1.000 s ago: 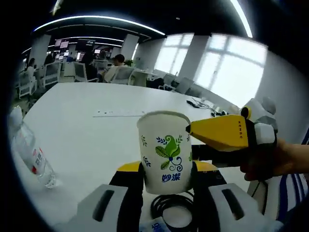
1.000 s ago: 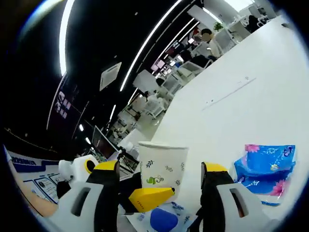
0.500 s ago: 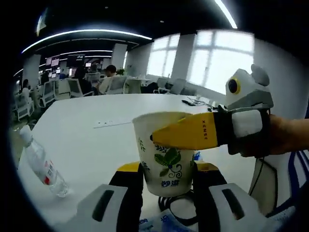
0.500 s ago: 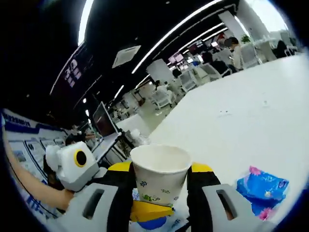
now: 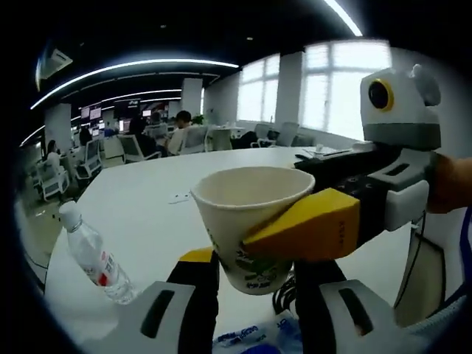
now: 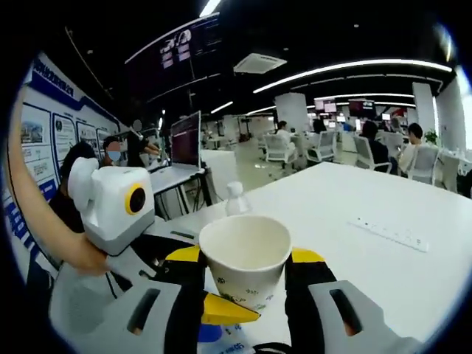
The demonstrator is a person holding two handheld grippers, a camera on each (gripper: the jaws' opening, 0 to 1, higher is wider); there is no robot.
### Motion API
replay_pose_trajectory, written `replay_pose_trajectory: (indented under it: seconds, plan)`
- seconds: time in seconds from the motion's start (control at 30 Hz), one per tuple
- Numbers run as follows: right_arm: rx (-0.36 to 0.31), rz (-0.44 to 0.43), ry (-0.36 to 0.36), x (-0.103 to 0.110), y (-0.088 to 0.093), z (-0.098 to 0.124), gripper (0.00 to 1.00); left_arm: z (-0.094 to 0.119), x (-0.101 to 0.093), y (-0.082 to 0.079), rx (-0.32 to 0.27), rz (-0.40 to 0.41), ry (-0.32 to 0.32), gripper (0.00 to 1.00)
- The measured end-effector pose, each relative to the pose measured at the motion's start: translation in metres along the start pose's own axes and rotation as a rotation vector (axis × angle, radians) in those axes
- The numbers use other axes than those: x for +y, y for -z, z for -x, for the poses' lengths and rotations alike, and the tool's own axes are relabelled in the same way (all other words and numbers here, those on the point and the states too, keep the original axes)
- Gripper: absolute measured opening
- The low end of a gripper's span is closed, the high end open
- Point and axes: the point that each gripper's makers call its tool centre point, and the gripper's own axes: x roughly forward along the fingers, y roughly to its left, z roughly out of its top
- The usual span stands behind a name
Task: Arrange the tabletop items into an orderly group along one side of the table until the central work area is clear of visible clutter.
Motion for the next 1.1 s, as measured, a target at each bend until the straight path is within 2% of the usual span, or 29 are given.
replay_pose_trajectory:
  seconds: [0.23,0.5,0.67,0.8,0.93,1.1]
  plan:
    - [0.006,0.049,-0.028,0.009,-0.001,-0.014,0.38,0.008,0.014,0.005,0.006,0.000,-0.045,0.36]
    - [0.018,0.057,-0.071,0.017,0.001,-0.036,0.37,0.016,0.036,0.015,0.019,0.042,-0.081,0.37]
    - [0.009,0.045,-0.087,0.014,-0.002,-0.052,0.37,0.016,0.053,0.018,0.017,0.067,-0.127,0.37]
    - [-0.003,0.063,-0.093,0.010,-0.005,-0.064,0.36,0.016,0.067,0.024,0.040,0.086,-0.163,0.35]
    - [-0.023,0.051,-0.097,0.001,-0.007,-0.075,0.36,0.019,0.080,0.030,0.042,0.123,-0.208,0.41]
    - [-0.028,0.068,-0.103,-0.007,-0.001,-0.093,0.36,0.030,0.088,0.037,0.044,0.140,-0.229,0.41]
